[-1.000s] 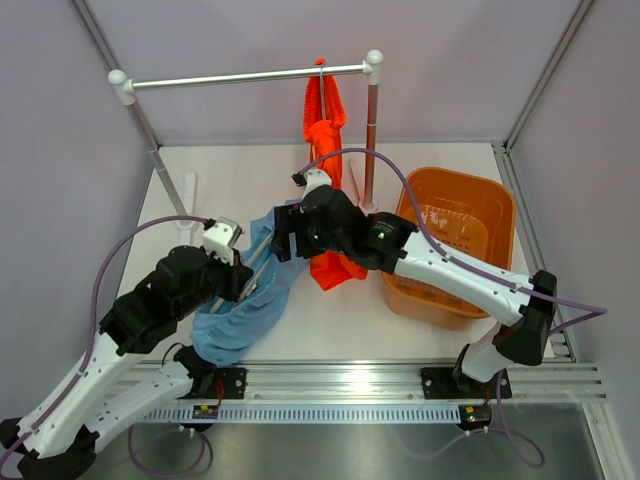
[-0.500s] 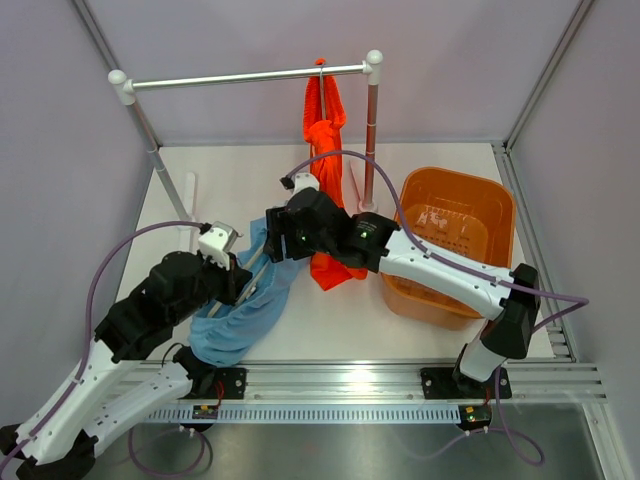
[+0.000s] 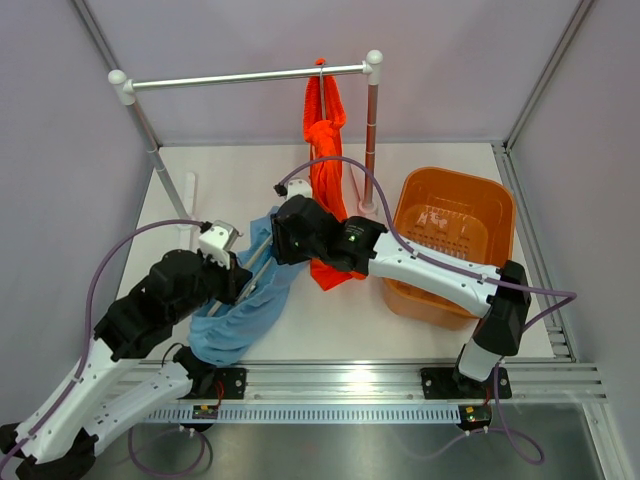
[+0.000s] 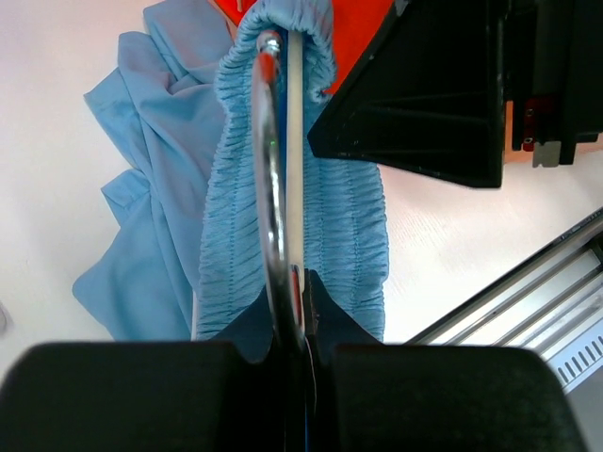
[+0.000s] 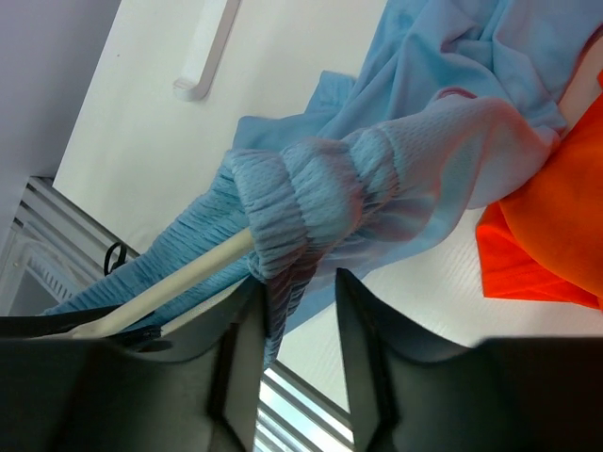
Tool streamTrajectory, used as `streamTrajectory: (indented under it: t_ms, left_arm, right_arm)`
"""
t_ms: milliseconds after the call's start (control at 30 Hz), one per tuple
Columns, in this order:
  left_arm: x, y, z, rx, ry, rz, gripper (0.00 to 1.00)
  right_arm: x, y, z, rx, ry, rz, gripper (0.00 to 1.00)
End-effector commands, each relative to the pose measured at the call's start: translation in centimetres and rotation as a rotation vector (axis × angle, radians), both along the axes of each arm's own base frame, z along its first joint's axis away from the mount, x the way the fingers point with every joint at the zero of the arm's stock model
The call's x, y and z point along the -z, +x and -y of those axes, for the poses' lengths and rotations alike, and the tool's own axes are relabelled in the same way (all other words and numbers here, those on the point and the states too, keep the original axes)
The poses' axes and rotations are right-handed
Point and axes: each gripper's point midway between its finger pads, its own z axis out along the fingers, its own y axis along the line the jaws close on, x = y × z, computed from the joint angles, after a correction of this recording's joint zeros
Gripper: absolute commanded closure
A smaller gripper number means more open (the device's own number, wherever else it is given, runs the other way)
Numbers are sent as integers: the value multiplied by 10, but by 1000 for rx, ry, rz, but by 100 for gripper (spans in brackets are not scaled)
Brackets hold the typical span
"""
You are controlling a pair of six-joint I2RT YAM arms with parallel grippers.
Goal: Remove the shorts from the hanger
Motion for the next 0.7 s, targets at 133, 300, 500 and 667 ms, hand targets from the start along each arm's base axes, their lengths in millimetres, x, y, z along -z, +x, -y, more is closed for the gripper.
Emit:
streamTrajectory:
  t_ms: [133,300,500,667]
  left_arm:
    - [-32,-4,0,21,-60,75,100]
    - [-27,-9,-4,25,-50,71,100]
    - [-32,-13,-10,16,-62,86,100]
    - [-35,-17,-11,24,-75,95,100]
  right_arm:
    - [-28,22,8,97,-27,100,99]
    - [-45,44,24,174,-42,145,100]
    - [-56,77,52,258,-43,149,100]
    - [-62,96,67,302,-49,159,100]
